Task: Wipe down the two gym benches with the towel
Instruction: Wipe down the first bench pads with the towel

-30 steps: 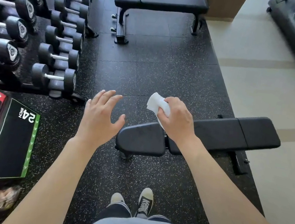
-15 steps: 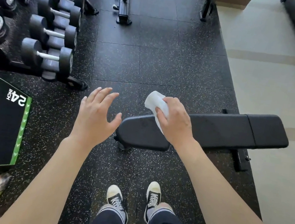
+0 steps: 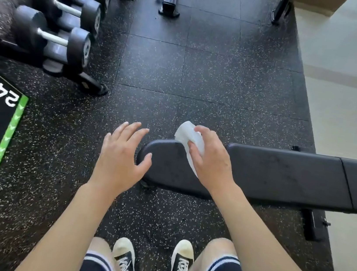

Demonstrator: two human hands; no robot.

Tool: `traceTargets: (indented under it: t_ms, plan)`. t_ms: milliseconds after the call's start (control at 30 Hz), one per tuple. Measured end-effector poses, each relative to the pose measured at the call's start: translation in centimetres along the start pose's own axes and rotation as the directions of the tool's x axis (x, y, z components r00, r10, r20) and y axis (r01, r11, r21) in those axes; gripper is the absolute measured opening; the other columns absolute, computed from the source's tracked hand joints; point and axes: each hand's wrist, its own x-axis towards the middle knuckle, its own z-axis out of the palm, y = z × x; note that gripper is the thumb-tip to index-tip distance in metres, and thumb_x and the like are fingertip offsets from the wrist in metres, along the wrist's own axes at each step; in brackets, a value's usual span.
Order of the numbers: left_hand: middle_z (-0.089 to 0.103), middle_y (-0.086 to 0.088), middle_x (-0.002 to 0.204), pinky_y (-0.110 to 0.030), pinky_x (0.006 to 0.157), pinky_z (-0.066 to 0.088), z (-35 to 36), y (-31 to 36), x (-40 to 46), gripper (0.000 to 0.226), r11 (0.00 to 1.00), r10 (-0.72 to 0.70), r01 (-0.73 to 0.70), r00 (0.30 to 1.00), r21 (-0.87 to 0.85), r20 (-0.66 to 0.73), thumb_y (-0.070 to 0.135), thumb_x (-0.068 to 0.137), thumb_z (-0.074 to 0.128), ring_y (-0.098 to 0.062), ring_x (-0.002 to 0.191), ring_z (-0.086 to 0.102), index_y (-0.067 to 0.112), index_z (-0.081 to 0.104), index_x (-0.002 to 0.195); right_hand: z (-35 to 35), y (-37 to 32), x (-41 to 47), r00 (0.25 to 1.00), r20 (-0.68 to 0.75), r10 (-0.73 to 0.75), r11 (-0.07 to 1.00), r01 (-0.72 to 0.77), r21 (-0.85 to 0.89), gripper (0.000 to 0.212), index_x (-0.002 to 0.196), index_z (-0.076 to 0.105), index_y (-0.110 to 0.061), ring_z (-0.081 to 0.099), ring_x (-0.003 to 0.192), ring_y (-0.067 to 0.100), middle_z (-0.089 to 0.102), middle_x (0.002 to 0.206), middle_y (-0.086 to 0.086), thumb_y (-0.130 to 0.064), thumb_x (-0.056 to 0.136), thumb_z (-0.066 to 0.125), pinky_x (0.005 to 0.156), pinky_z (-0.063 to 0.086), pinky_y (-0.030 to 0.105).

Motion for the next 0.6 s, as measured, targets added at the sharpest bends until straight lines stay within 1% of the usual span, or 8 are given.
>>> traceTargets:
  t_ms: [133,200,267,433,600]
  plan:
    - [0.046,-0.002,0.161,-0.062,0.121,0.032,5.6,-3.7,0.5,0.062,1.0,-0.024,0.024,1.0,-0.005,0.002,0.042,0.094,0.061,-0.027,0.156,0.032,0.017,0.055,0.15,5.2,2.8,1.0,1.0,0.015,-0.014,0.999,0.014,0.033,0.034,0.136,0.051,-0.027,0.058,0.106,0.018,0.06,0.121,-0.004,-0.035,0.103,0.055,0.085,0.045,0.034]
    - [0.046,-0.001,0.161,-0.063,0.121,0.032,8.5,-5.6,0.9,0.061,0.999,-0.031,0.031,1.0,-0.011,0.002,0.037,0.095,0.069,-0.026,0.156,0.031,0.018,0.054,0.15,8.1,3.9,1.5,0.999,0.012,-0.033,0.997,0.032,0.065,0.033,0.135,0.051,-0.028,0.057,0.108,0.015,0.06,0.123,-0.005,-0.035,0.103,0.055,0.086,0.043,0.029]
    - [0.046,-0.001,0.161,-0.063,0.121,0.031,11.3,-7.3,1.1,0.061,0.999,-0.04,0.04,0.999,-0.014,-0.001,0.035,0.094,0.072,-0.026,0.156,0.032,0.019,0.054,0.151,10.9,5.0,1.9,0.998,0.013,-0.056,0.995,0.054,0.082,0.032,0.134,0.052,-0.029,0.057,0.109,0.012,0.06,0.124,-0.007,-0.035,0.103,0.055,0.085,0.04,0.025]
    - [0.045,0.002,0.162,-0.062,0.123,0.03,17.0,-11.7,1.2,0.062,0.998,-0.06,0.058,0.997,-0.038,-0.05,0.037,0.094,0.07,-0.024,0.157,0.029,0.021,0.053,0.151,17.0,6.9,2.7,0.994,0.0,-0.107,0.985,0.106,0.136,0.031,0.132,0.051,-0.032,0.059,0.108,0.012,0.06,0.125,-0.011,-0.035,0.102,0.057,0.091,0.048,0.032]
    - [0.043,0.005,0.163,-0.061,0.124,0.028,21.1,-15.2,0.7,0.064,0.994,-0.086,0.08,0.993,-0.073,-0.086,0.037,0.094,0.073,-0.021,0.158,0.027,0.022,0.052,0.152,21.6,7.6,3.3,0.986,-0.058,-0.153,0.971,0.161,0.175,0.03,0.13,0.052,-0.035,0.058,0.107,0.006,0.061,0.124,-0.016,-0.037,0.101,0.058,0.089,0.045,0.024]
